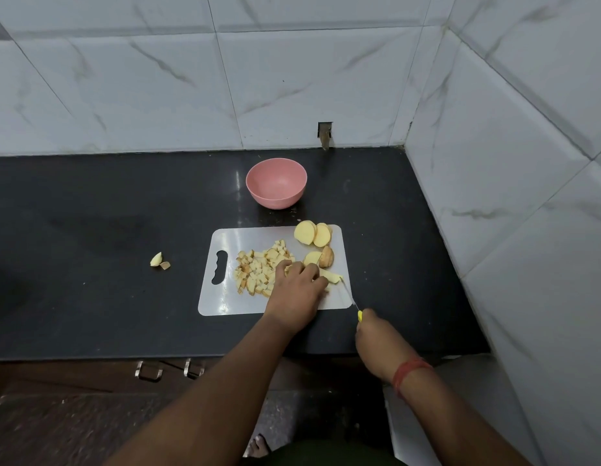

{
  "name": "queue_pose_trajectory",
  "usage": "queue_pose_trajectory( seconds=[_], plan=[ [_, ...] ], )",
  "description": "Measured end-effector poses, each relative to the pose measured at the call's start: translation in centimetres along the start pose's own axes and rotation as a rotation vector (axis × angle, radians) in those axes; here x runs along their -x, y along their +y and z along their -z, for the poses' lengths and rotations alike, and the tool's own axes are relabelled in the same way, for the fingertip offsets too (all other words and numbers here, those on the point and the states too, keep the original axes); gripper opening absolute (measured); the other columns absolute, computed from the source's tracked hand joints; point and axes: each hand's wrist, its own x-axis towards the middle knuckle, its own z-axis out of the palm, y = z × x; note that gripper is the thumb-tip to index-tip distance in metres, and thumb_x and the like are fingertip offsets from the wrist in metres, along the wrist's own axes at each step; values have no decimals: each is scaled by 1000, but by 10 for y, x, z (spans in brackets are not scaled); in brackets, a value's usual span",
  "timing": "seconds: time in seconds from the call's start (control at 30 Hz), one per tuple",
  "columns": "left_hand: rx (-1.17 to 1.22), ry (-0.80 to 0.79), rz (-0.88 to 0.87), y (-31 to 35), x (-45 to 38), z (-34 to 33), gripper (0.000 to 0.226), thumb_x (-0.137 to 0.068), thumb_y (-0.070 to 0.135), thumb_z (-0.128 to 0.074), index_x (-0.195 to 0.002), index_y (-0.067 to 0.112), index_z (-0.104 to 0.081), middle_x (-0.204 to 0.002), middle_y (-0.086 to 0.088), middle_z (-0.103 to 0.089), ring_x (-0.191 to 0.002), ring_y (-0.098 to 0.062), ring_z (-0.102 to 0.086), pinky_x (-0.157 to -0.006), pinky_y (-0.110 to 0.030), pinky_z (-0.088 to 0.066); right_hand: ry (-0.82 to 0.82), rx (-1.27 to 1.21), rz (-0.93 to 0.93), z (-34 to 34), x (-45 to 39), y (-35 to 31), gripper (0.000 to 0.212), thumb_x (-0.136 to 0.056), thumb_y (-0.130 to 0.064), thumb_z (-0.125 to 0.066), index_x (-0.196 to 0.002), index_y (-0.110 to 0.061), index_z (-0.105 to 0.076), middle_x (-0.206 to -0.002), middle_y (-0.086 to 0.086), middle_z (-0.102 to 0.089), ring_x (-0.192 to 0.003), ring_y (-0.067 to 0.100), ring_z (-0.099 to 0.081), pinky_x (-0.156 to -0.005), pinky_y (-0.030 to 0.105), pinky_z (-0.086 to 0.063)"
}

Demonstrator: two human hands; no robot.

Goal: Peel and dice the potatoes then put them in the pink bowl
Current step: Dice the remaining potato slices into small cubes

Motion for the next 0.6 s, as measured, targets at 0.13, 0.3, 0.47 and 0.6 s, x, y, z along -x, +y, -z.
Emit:
queue_pose_trajectory(
  seconds=[0.13,0.3,0.47,0.6],
  plan=[
    [12,7,8,1,-1,-1,19,-99,32,-53,-100,20,-68,-102,1,-63,-100,-25,-57,-105,-52,-33,10,-10,20,1,3,-3,27,-101,-13,-31,-124,-2,-40,-111,17,-58,-100,33,-60,-78,32,-45],
    [91,42,69,-1,2,-1,18,-91,36,-65,-103,23,-69,-101,3,-64,-97,-23,-59,-104,-50,-34,8,-32,9,-7,2,-7,8,-101,-16,-34,-104,-11,-40,-105,16,-63,-90,31,-63,-63,30,-43],
    [135,36,149,-2,5,-4,13,-94,27,-60,-99,24,-72,-95,4,-62,-96,-21,-59,-106,-50,-32,0,-82,-12,-11,2,-11,8,-100,-16,-33,-93,-14,-36,-104,17,-63,-93,34,-63,-68,31,-39],
    [117,14,149,-2,4,-5,10,-92,27,-64,-91,24,-73,-89,3,-60,-91,-22,-60,-104,-50,-35,-6,-66,-10,-13,-1,-14,8,-100,-15,-33,-93,-14,-35,-104,16,-63,-94,33,-63,-70,32,-43]
  ],
)
